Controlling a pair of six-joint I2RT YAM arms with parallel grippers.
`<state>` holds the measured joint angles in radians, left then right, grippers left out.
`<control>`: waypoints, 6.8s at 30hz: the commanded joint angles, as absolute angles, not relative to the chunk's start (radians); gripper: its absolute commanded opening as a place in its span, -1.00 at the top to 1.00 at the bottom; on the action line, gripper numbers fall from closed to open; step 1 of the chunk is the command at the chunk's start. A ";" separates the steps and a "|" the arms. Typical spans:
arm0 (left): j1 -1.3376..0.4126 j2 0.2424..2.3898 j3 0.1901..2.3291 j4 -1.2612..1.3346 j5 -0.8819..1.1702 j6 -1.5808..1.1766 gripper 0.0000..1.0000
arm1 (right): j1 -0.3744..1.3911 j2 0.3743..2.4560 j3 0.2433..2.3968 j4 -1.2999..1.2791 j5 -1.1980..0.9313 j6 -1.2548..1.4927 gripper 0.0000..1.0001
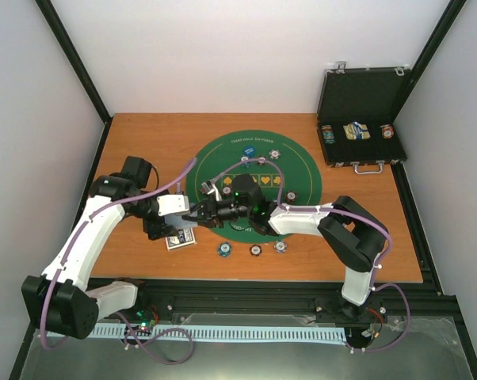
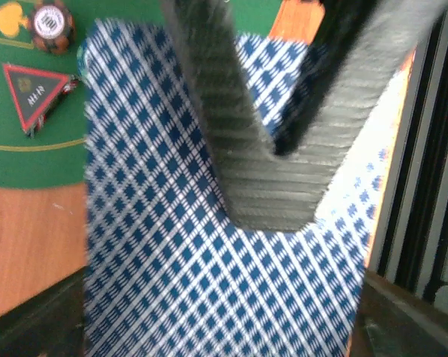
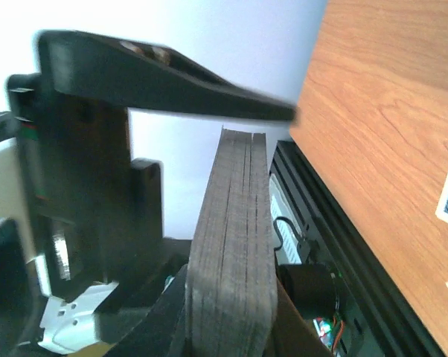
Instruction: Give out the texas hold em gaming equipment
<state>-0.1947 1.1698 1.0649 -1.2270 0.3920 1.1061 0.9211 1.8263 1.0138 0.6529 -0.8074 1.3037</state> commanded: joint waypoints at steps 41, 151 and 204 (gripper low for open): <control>-0.207 1.014 0.974 -1.226 0.558 1.154 -0.48 | 0.969 1.830 1.012 0.649 -0.863 1.262 0.94; -0.207 0.971 0.948 -1.205 0.476 1.225 -0.51 | 1.009 1.919 1.029 0.573 -0.800 1.248 0.94; -0.207 1.014 0.906 -1.249 0.456 1.221 -0.87 | 1.028 1.905 1.077 0.593 -0.827 1.258 0.94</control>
